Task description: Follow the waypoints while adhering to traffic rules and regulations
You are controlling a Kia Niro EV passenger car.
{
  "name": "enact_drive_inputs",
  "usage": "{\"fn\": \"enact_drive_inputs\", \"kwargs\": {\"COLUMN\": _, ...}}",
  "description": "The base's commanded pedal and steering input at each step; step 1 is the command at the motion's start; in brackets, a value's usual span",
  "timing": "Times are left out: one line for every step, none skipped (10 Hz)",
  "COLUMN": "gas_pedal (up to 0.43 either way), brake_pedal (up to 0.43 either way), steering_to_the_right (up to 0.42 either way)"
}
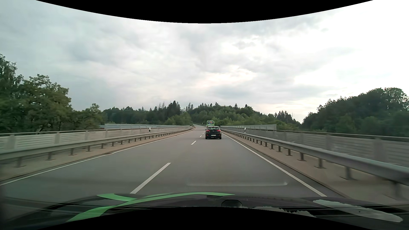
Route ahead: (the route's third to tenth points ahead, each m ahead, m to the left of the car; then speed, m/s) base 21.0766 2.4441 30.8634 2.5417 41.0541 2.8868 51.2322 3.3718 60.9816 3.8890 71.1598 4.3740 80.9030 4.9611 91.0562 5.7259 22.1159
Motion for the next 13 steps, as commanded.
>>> {"fn": "enact_drive_inputs", "kwargs": {"gas_pedal": 0.24, "brake_pedal": 0.0, "steering_to_the_right": -0.005}}
{"fn": "enact_drive_inputs", "kwargs": {"gas_pedal": 0.24, "brake_pedal": 0.0, "steering_to_the_right": -0.005}}
{"fn": "enact_drive_inputs", "kwargs": {"gas_pedal": 0.228, "brake_pedal": 0.0, "steering_to_the_right": -0.005}}
{"fn": "enact_drive_inputs", "kwargs": {"gas_pedal": 0.209, "brake_pedal": 0.0, "steering_to_the_right": -0.005}}
{"fn": "enact_drive_inputs", "kwargs": {"gas_pedal": 0.209, "brake_pedal": 0.0, "steering_to_the_right": -0.005}}
{"fn": "enact_drive_inputs", "kwargs": {"gas_pedal": 0.197, "brake_pedal": 0.0, "steering_to_the_right": -0.005}}
{"fn": "enact_drive_inputs", "kwargs": {"gas_pedal": 0.209, "brake_pedal": 0.0, "steering_to_the_right": -0.005}}
{"fn": "enact_drive_inputs", "kwargs": {"gas_pedal": 0.24, "brake_pedal": 0.0, "steering_to_the_right": -0.005}}
{"fn": "enact_drive_inputs", "kwargs": {"gas_pedal": 0.248, "brake_pedal": 0.0, "steering_to_the_right": -0.005}}
{"fn": "enact_drive_inputs", "kwargs": {"gas_pedal": 0.248, "brake_pedal": 0.0, "steering_to_the_right": -0.005}}
{"fn": "enact_drive_inputs", "kwargs": {"gas_pedal": 0.248, "brake_pedal": 0.0, "steering_to_the_right": -0.005}}
{"fn": "enact_drive_inputs", "kwargs": {"gas_pedal": 0.268, "brake_pedal": 0.0, "steering_to_the_right": -0.005}}
{"fn": "enact_drive_inputs", "kwargs": {"gas_pedal": 0.28, "brake_pedal": 0.0, "steering_to_the_right": -0.005}}
